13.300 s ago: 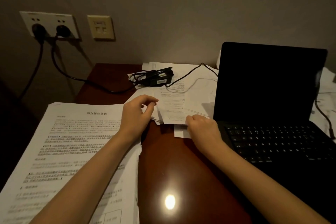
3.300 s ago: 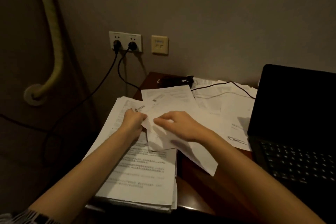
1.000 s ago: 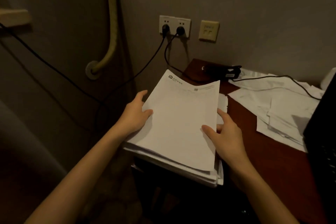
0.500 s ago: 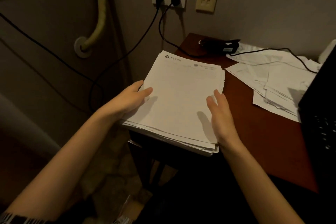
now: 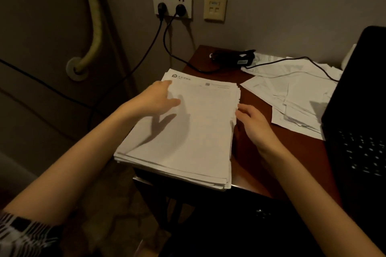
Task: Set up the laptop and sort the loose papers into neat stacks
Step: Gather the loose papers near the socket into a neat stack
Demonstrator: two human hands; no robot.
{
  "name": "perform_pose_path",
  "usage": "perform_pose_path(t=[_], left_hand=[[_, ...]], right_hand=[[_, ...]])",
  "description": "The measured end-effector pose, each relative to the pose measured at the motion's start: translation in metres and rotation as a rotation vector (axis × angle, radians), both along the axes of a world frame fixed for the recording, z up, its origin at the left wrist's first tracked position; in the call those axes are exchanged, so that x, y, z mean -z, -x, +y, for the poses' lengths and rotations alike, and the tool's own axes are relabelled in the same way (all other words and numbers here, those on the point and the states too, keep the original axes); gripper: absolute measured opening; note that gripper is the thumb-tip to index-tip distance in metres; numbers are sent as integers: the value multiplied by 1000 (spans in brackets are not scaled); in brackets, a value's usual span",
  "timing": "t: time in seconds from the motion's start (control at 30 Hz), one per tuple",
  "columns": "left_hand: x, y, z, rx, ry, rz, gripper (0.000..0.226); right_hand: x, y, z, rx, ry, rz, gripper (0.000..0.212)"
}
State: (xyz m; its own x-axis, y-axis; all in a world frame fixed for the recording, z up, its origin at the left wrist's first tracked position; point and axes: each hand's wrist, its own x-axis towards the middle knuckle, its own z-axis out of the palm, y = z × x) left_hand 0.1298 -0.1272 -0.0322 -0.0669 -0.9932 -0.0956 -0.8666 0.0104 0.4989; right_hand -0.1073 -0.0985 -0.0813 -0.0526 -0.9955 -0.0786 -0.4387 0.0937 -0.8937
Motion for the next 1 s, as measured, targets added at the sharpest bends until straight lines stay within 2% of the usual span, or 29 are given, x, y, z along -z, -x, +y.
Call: perform_pose_path(t=[0.07,0.13,0.27,0.37,0.47,0.57,0.73,0.8,0.87,1.0], left_hand=[[1,27,-21,103,22,-125,69],[5,59,-42,216,46,-204,75],[15,114,-85,310,75,-289,98],[24,140,-106,307,72,-281,109],[35,156,-114,281,55,-282,102],[41,164,-116,216,103,-225,79],[43,171,-120,219,130,-176,63],[43,173,-123,210,147,-154,59],[46,176,-125,204,195,-88,53],[61,180,-115,179,362,138,47]], right_hand=[[0,15,-12,18,19,71,42],[-2,32,-23,32,68,219,50],[-2,70,-47,88,108,794,64],[1,88,-54,124,-26,1025,66],[3,96,-50,154,-87,1108,64],[10,100,-44,175,-39,1149,60],[9,97,-46,169,26,1162,59],[8,97,-54,154,73,1186,42],[10,96,-60,166,220,1223,26],[16,100,-66,177,290,1094,46]])
